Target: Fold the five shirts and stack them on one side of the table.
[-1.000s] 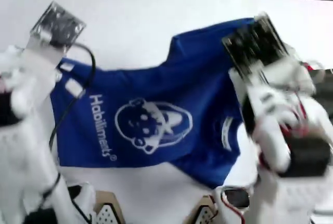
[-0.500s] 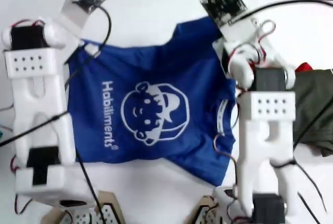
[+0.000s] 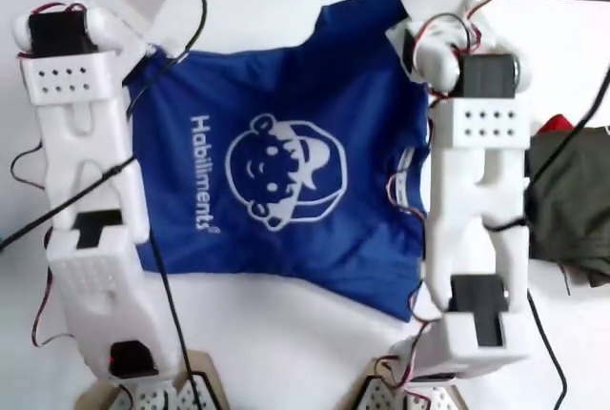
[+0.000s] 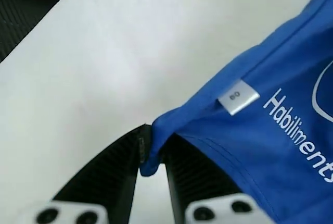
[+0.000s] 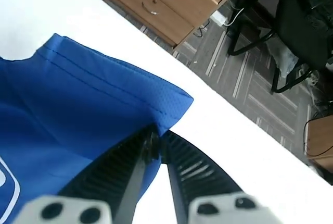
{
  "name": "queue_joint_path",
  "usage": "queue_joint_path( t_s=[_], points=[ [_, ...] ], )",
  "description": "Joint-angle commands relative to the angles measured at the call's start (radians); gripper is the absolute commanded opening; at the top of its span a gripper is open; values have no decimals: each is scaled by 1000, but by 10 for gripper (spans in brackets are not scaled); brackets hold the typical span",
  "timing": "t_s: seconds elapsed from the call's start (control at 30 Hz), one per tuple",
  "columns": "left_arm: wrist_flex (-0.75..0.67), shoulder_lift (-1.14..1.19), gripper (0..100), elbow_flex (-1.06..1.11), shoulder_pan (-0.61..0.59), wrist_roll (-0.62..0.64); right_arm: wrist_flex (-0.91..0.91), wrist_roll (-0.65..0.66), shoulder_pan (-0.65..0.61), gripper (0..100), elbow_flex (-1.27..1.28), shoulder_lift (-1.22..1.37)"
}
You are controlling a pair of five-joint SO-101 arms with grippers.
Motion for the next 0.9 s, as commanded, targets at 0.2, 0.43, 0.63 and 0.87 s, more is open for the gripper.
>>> queue_joint_path(
  t_s=[0.2, 0.43, 0.63, 0.87],
  points=[
    [-21, 9, 20, -117, -25, -26, 54, -2, 27, 19, -236, 139],
    [-48, 17, 20, -239, -20, -21, 105, -2, 25, 19, -338, 166],
    [-126, 21, 20, -133, -25, -11, 111, -2, 28, 19, -319, 200],
    [-77, 15, 20, -28, -34, -35, 191, -2, 42, 19, -316, 231]
  ],
)
